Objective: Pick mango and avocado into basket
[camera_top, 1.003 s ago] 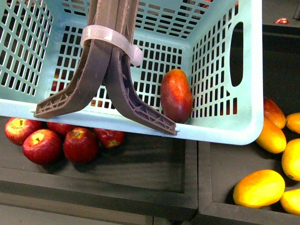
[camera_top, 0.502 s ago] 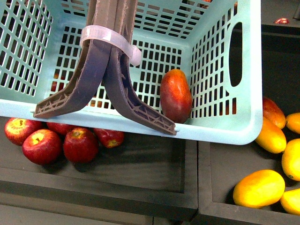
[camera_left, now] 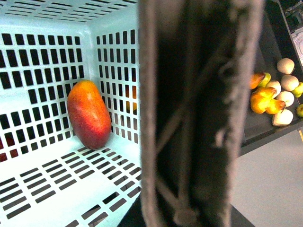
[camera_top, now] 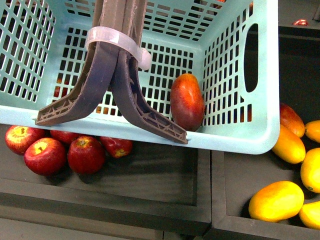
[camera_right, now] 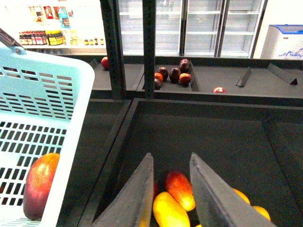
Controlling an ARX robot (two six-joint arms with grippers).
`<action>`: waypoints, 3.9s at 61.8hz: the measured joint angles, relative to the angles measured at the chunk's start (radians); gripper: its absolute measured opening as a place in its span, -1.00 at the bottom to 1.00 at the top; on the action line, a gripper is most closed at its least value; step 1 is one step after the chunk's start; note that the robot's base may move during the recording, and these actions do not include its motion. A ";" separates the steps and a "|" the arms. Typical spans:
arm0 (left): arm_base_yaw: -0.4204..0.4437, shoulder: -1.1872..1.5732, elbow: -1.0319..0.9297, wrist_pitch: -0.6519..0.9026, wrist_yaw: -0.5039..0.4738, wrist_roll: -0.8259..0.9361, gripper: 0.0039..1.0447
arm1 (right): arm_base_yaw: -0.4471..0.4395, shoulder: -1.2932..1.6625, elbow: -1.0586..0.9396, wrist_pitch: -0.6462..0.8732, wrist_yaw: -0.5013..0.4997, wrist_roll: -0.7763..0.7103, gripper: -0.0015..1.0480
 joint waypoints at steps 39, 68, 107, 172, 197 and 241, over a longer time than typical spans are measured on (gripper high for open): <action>-0.010 0.002 0.000 0.001 0.016 -0.004 -0.90 | 0.000 -0.001 0.000 -0.003 0.003 0.001 0.85; -0.001 0.002 0.001 0.002 0.001 0.000 -0.90 | 0.001 -0.005 0.000 -0.004 0.003 0.000 0.85; 0.000 0.005 0.002 0.003 -0.002 0.000 -0.90 | 0.002 -0.002 0.000 -0.004 0.003 0.000 0.85; 0.007 0.004 0.005 0.003 -0.004 0.002 -0.90 | 0.003 -0.001 0.000 -0.004 0.000 0.000 0.85; -0.002 0.004 0.005 0.003 -0.003 -0.002 -0.90 | 0.008 0.016 0.005 -0.050 0.078 0.073 0.85; 0.000 0.004 0.005 0.003 -0.003 0.000 -0.90 | -0.210 1.357 0.710 -0.016 -0.049 -0.042 0.85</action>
